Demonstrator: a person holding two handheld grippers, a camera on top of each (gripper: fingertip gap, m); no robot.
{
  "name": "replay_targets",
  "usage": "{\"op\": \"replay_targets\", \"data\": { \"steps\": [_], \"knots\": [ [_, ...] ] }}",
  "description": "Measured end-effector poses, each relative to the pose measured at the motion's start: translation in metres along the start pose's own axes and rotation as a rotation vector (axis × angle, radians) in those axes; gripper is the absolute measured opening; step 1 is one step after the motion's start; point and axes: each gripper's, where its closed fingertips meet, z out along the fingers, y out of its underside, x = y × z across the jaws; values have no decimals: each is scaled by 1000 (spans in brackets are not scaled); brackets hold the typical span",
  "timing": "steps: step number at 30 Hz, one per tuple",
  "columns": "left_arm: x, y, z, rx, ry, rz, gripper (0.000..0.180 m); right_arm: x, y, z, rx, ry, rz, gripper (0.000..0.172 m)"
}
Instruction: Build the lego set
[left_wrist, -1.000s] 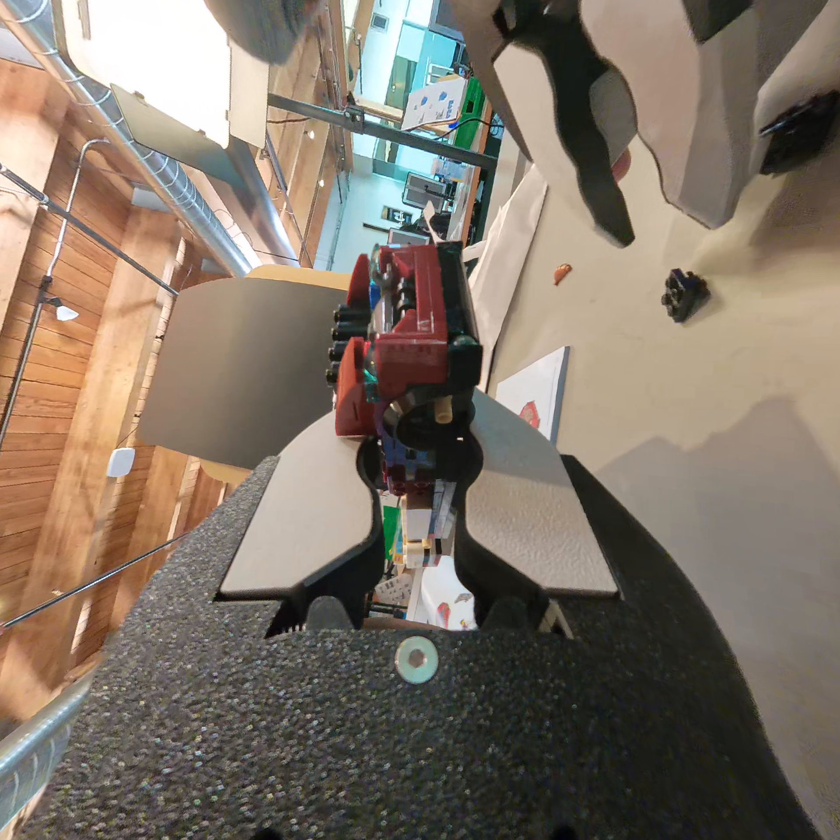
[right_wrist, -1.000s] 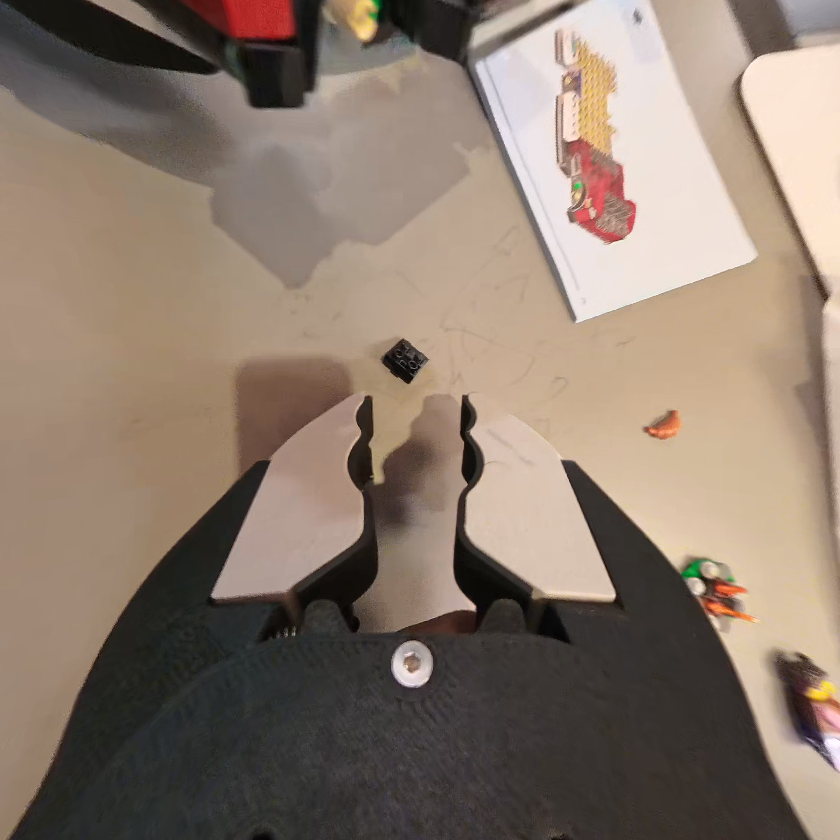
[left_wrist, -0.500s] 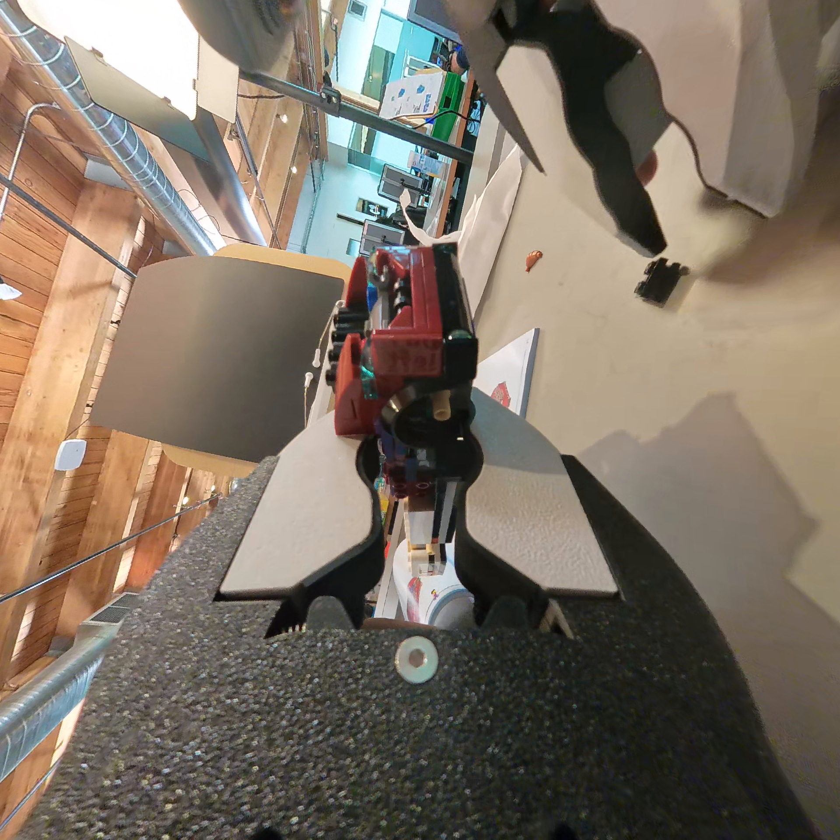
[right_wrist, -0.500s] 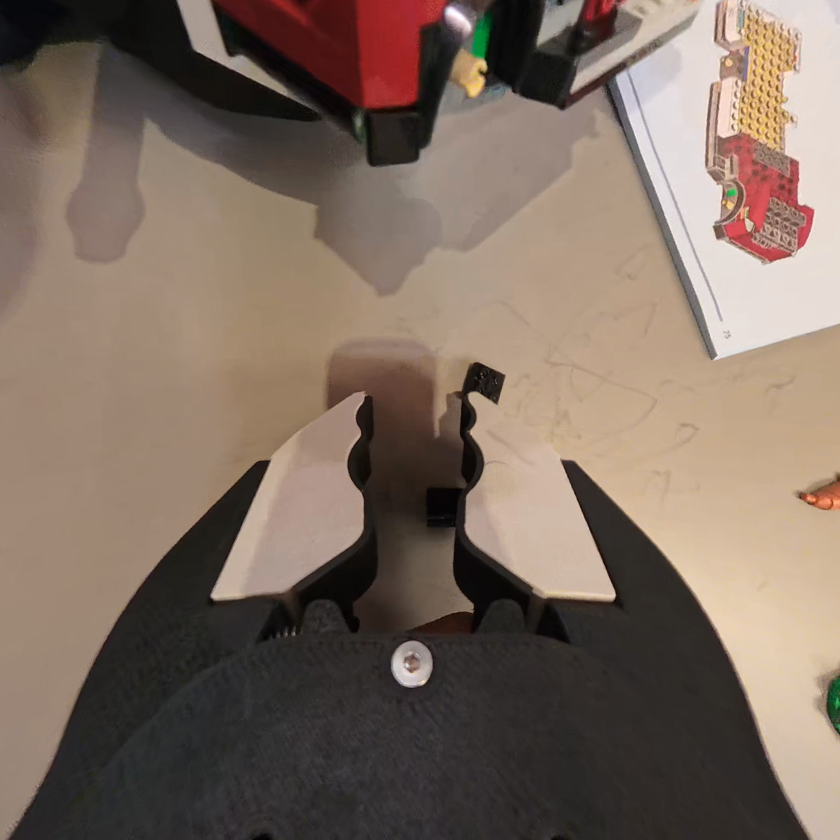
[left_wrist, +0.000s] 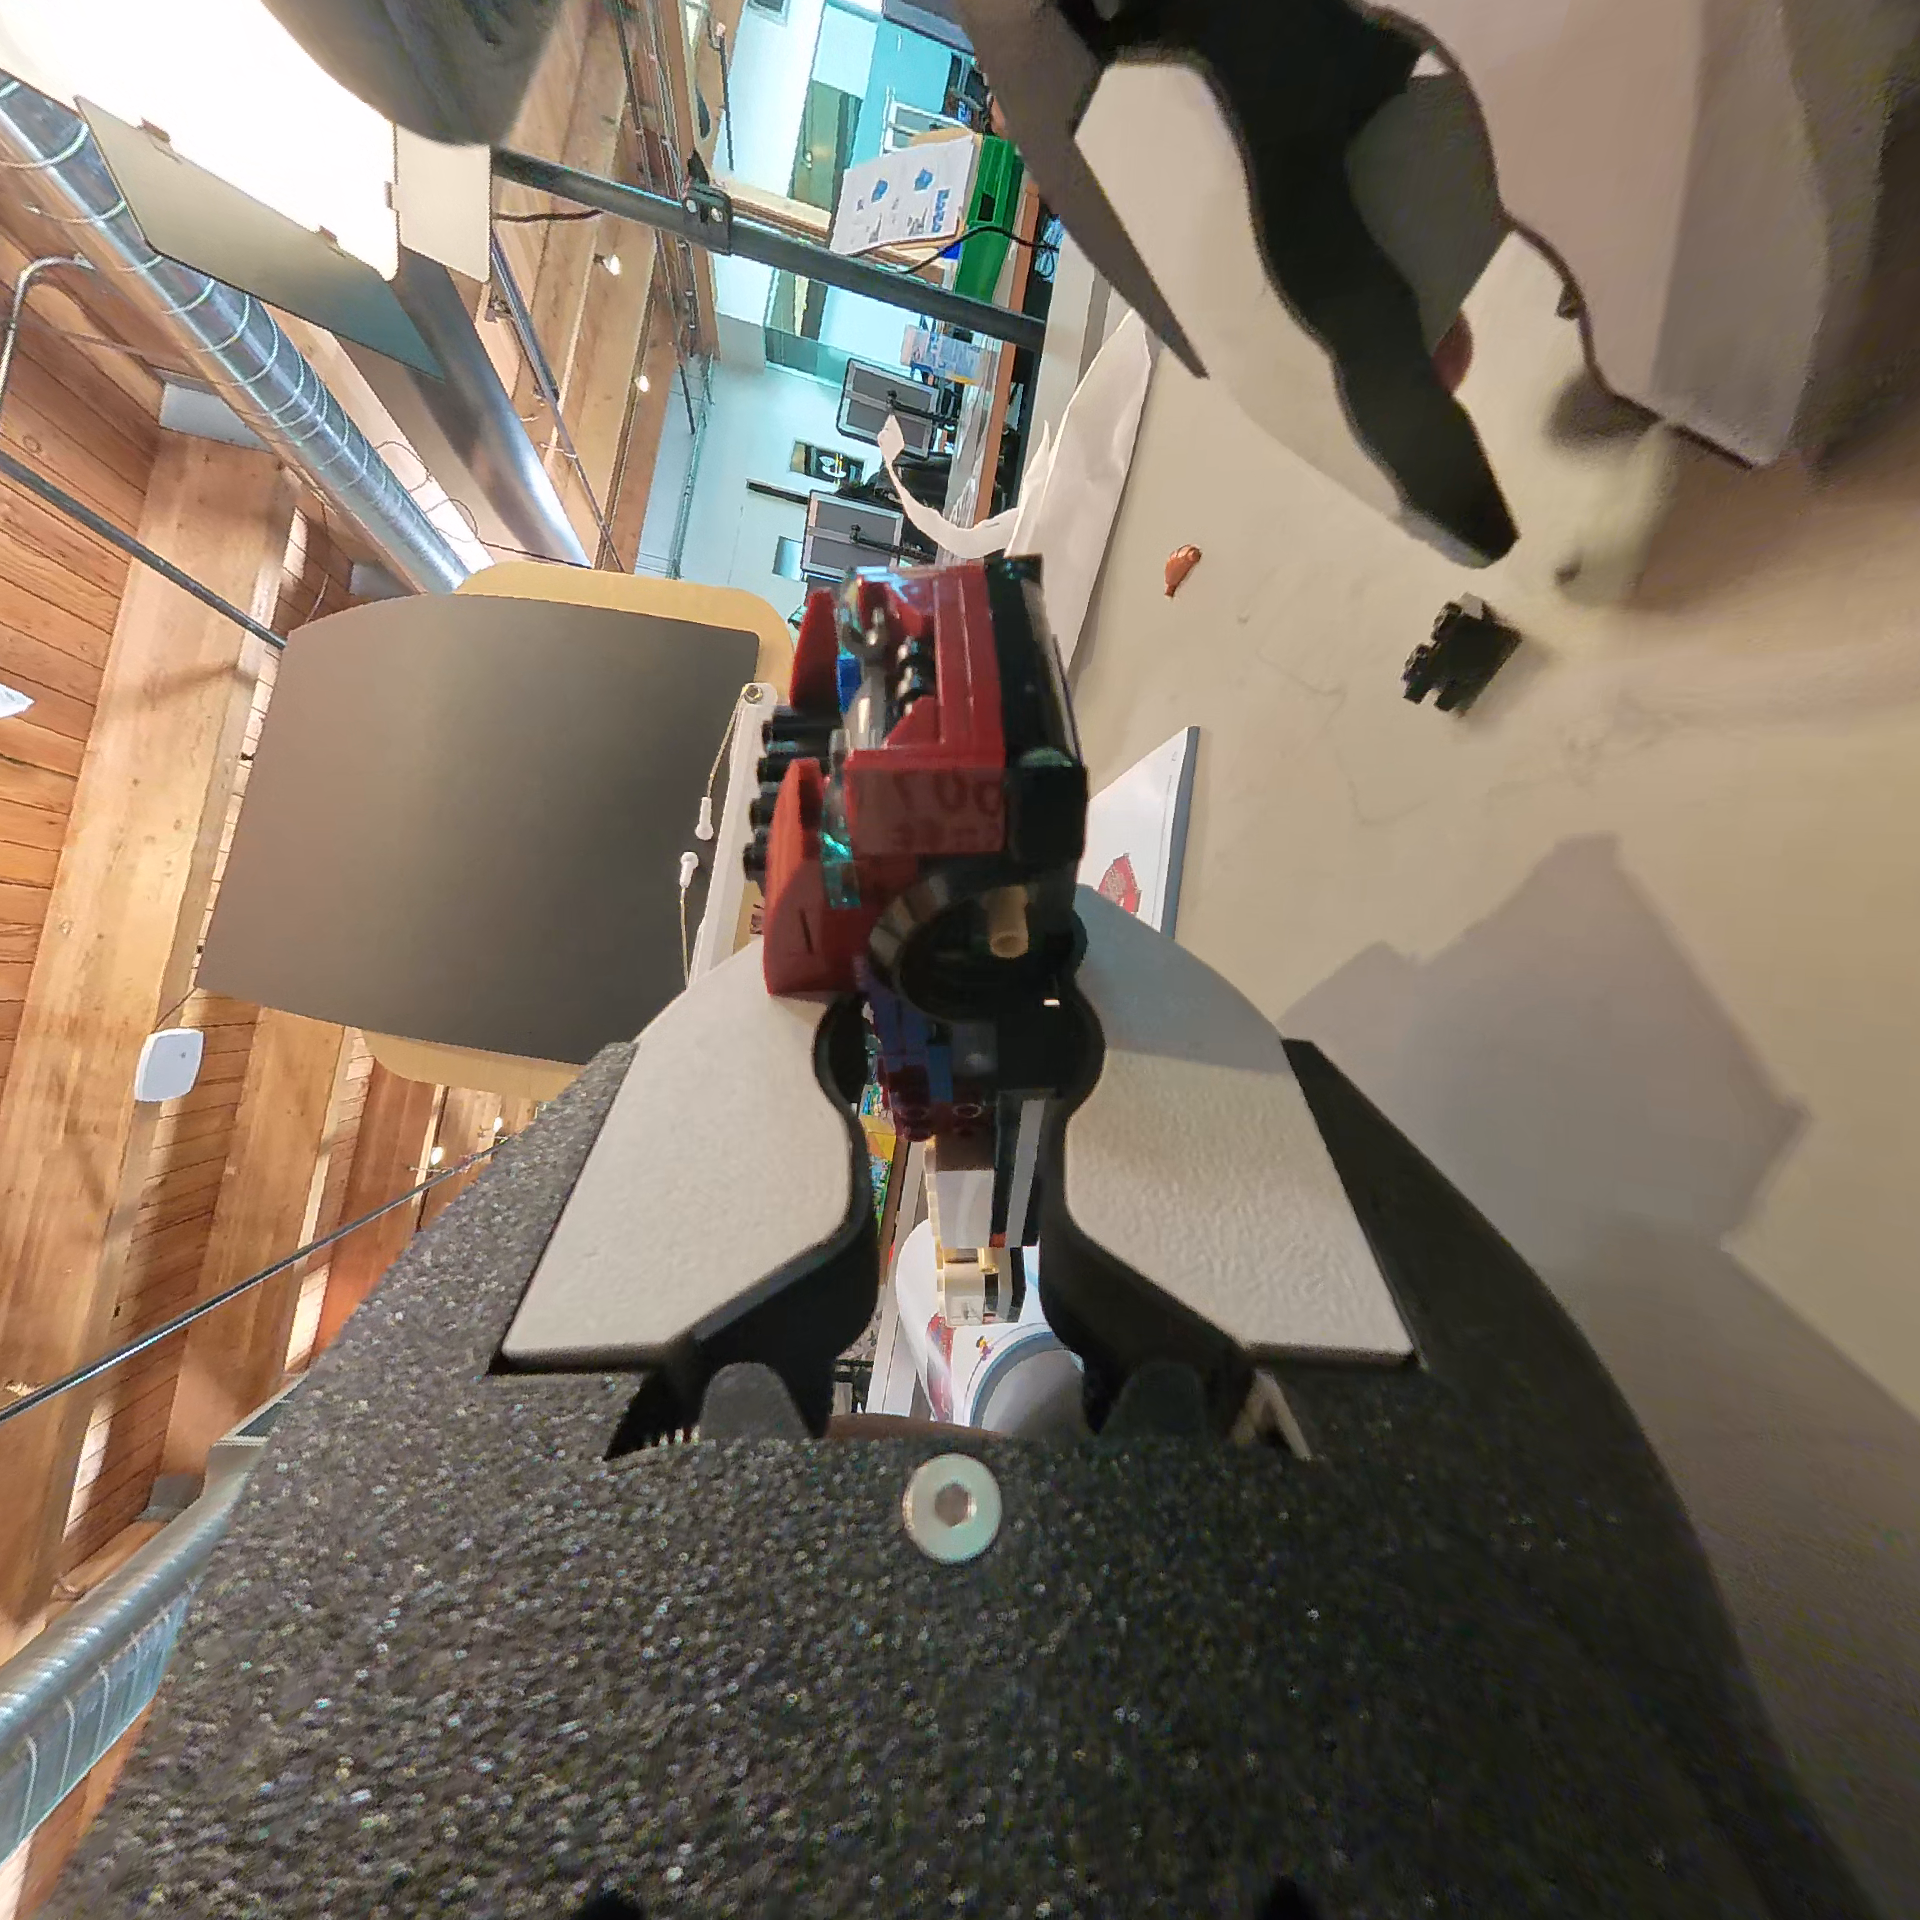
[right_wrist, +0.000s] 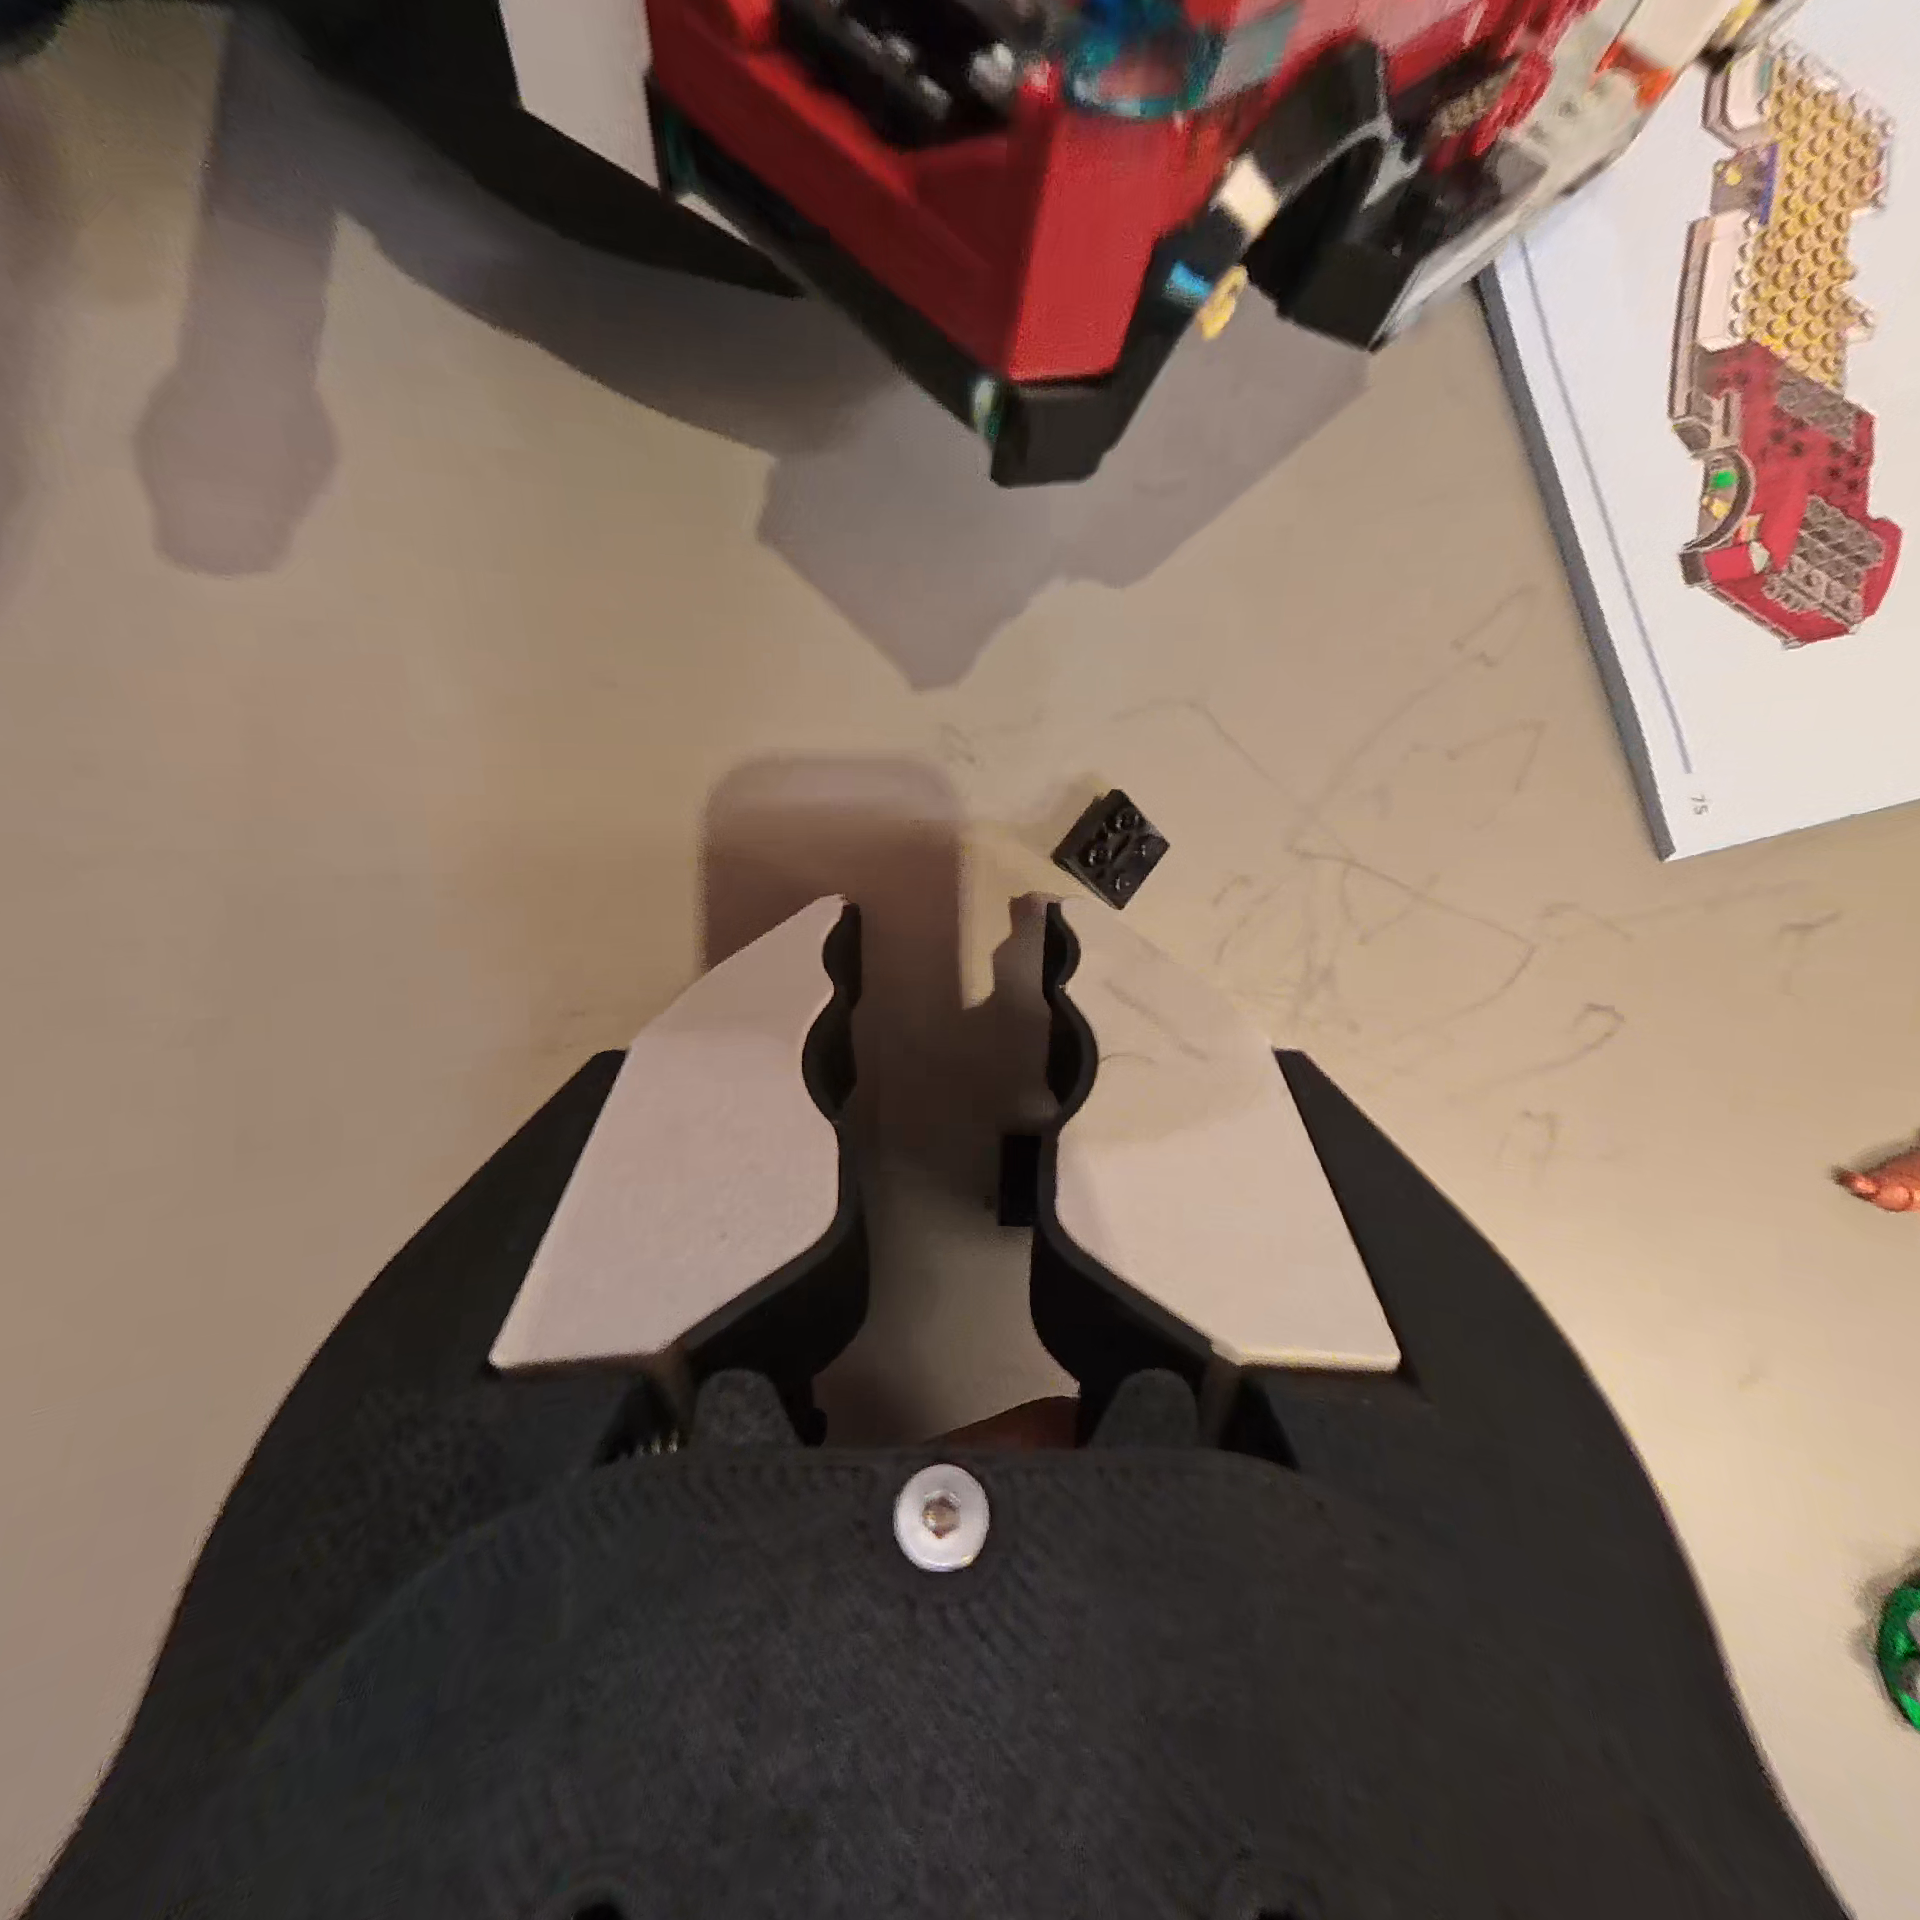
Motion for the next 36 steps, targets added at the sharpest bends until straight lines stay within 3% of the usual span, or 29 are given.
{"op": "replay_targets", "data": {
  "steps": [5,13,36],
  "knots": [
    [7,0,1,-1,22,15,33,21,-5,-3,50,67,-62,34],
    [15,1,-1,-2,53,43,33,27,-5,3,51,37,-140,38],
    [25,-7,-11,22,127,24,33,25,0,5,107,35,-23,32]
  ]
}}
